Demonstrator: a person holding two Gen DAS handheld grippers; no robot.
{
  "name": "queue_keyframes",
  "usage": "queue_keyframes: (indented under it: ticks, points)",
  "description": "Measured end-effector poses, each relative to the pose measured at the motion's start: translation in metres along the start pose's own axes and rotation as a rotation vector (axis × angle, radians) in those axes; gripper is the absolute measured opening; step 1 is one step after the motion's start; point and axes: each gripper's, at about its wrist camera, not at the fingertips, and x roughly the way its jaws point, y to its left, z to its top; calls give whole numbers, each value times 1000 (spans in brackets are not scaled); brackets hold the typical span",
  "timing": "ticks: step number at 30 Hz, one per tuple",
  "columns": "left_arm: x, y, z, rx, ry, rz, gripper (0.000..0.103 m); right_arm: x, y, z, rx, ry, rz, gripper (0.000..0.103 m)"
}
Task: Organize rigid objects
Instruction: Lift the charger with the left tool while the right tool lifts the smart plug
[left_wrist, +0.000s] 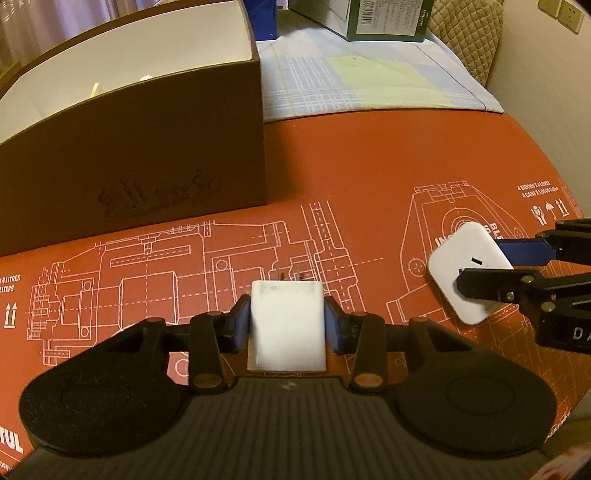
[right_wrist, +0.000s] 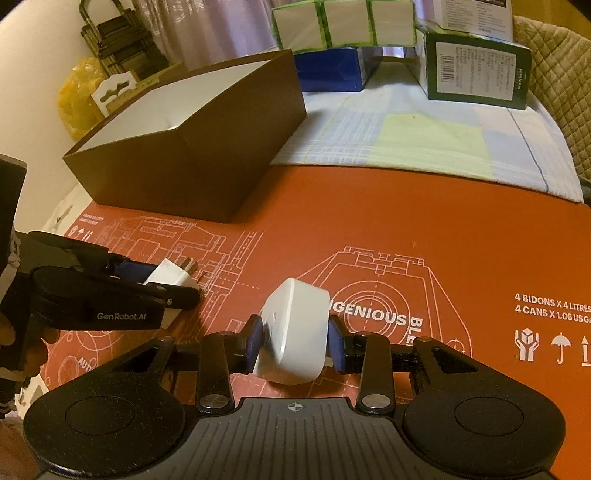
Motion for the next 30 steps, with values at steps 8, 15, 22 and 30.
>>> queue_keyframes:
  ticks: [8, 15, 22, 30]
  points:
    - [-2, 1, -1, 15, 4, -13, 36, -3, 3, 1, -2, -10, 3, 30]
    - [-10, 7, -4, 9, -11, -29, 36, -6, 12, 4, -17, -8, 3, 25]
    - [-23, 16, -7, -19, -30, -30, 36, -11, 18, 7, -36, -18, -19, 24]
    - [-43, 26, -5, -43, -63, -30, 36, -19, 29, 17, -54, -37, -10, 24]
